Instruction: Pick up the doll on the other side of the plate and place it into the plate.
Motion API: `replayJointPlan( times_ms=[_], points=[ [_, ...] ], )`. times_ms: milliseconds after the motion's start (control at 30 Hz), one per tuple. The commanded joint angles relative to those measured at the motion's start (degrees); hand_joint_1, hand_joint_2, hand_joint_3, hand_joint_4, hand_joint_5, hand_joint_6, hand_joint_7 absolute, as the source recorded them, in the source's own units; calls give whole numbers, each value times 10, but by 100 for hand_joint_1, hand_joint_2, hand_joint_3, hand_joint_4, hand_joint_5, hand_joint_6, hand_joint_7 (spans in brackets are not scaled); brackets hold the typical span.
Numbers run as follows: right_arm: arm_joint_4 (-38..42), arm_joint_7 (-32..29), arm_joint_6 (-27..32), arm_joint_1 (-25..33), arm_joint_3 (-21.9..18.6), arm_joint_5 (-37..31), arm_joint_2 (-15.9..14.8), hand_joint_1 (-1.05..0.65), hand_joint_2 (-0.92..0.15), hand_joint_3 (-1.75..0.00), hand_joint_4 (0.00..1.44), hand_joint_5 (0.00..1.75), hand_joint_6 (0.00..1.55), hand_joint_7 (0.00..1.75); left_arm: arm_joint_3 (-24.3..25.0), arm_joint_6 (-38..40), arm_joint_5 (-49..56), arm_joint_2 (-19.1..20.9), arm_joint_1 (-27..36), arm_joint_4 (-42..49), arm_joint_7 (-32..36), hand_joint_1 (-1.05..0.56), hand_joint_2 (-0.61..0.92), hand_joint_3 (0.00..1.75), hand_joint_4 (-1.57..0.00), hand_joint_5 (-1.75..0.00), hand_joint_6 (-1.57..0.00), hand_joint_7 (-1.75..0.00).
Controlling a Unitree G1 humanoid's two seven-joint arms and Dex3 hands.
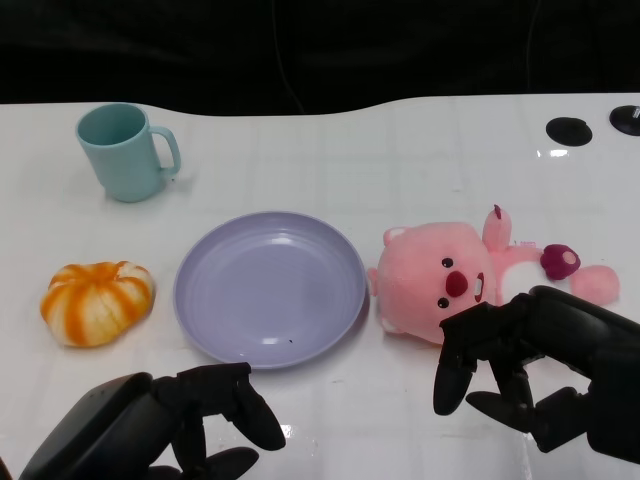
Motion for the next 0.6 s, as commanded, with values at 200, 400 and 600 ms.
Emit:
replayJointPlan(
  times_ms=[200,400,600],
  points=[
    [-4,2,-1,0,-12,4,-10,-13,-57,-101,74,168,80,103,-1,4,5,3,7,-13,-3,-24,92,44,-57,-169,-66,-101],
    [-4,2,1,0,-12,3,-11,-13,-57,-99,74,168,80,102,-3,8,3,4,8,-14,-4,-24,92,45,-58,-170,-66,-102],
    [-5,2,4,0,-12,2,-10,-13,-58,-98,75,169,80,102,-5,7,8,5,8,-14,-2,-24,92,45,-58,-171,-66,-102]
  ],
)
